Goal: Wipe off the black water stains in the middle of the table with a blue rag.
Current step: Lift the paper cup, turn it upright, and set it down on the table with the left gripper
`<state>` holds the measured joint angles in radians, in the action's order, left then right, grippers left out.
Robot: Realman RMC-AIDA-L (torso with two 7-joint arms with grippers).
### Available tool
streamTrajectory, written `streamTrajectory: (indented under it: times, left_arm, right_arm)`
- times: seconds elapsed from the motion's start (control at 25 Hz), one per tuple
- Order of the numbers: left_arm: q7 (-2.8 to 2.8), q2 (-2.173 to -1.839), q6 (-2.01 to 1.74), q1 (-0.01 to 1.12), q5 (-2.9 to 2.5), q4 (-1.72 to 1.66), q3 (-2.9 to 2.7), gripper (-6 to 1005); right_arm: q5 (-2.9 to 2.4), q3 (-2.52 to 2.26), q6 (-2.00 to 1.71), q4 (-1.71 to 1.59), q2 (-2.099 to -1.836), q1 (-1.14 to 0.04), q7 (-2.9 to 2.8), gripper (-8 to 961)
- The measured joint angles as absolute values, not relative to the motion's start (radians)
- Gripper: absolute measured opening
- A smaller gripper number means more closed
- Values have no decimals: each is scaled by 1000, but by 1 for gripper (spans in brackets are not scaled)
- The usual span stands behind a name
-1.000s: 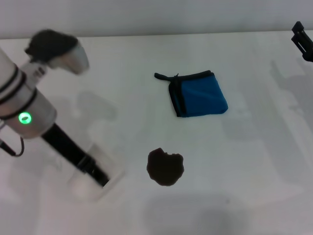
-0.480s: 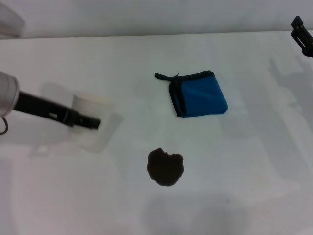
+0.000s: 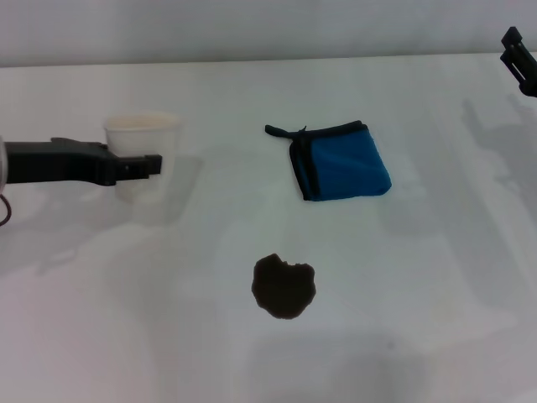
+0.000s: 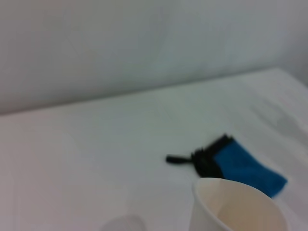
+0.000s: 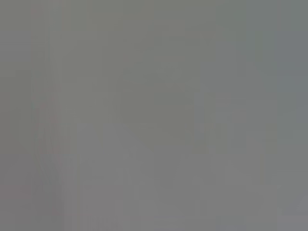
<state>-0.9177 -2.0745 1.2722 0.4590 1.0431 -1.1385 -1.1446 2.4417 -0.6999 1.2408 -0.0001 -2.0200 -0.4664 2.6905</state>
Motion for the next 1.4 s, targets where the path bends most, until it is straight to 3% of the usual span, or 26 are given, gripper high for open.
streamTrajectory:
  times: [0.48, 1.04, 1.4]
  left_arm:
    - [-1601, -2081, 1012, 284, 1724, -863, -1186, 577]
    - [-2206, -2085, 938, 391, 2161, -415, -1193, 576]
    - [-2386, -2088, 923, 470, 2237, -270, -1194, 863]
  right_arm:
    - [2444, -699, 1235, 0, -2022, -466, 2691, 857]
    - [2444, -699, 1230, -2, -2020, -468, 2691, 857]
    - [2444, -699, 1230, -2, -2021, -465, 2691, 857]
